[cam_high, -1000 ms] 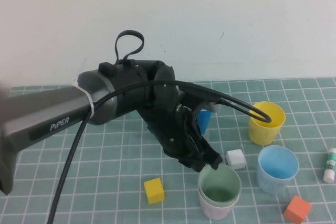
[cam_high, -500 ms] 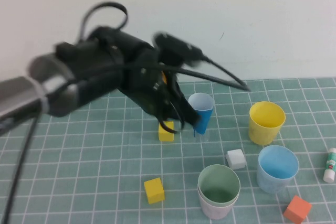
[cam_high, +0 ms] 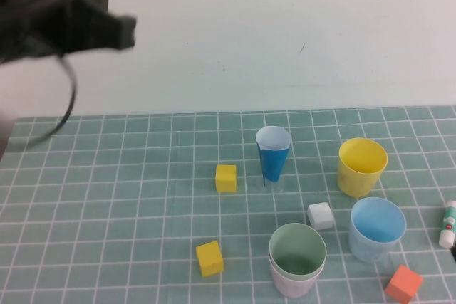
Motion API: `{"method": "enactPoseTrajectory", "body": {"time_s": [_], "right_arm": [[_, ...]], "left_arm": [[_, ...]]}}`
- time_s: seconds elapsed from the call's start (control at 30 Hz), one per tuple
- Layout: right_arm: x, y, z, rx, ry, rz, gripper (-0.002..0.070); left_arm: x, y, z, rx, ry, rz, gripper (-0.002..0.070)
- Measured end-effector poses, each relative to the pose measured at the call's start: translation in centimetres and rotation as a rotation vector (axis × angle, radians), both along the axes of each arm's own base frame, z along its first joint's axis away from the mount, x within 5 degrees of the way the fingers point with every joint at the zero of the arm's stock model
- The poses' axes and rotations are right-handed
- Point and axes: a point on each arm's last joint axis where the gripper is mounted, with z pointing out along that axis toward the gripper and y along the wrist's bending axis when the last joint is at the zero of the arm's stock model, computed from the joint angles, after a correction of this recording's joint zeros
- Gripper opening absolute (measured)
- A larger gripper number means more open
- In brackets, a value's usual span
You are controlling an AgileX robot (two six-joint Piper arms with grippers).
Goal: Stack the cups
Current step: Pick up the yellow cup
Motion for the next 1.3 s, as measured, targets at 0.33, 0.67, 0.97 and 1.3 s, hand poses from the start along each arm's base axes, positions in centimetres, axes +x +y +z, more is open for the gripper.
{"method": "enactPoseTrajectory", "body": {"time_s": [0.33, 0.67, 0.97, 1.3], "right_arm": [[5.6, 2.4, 0.0, -0.039, 0.010, 0.153, -0.0002], [15.6, 3.4, 0.5, -0.076, -0.034, 0.124, 0.0056], [23.5, 4.0, -3.1, -0.117, 0.072, 0.089, 0.0389], [26.1, 3.6, -7.3, -0.236, 0.175, 0.099, 0.0421]], "left_arm": [[-6.6, 3.2, -9.3, -0.020, 0.031, -0.079, 0.0001], [-8.9, 4.5, -16.6, 0.058, 0.147, -0.086, 0.0001], [-8.8, 4.6, -16.6, 0.086, 0.111, -0.092, 0.0000], [-9.2, 4.7, -17.2, 0.054, 0.215, -0.070, -0.0001]]}}
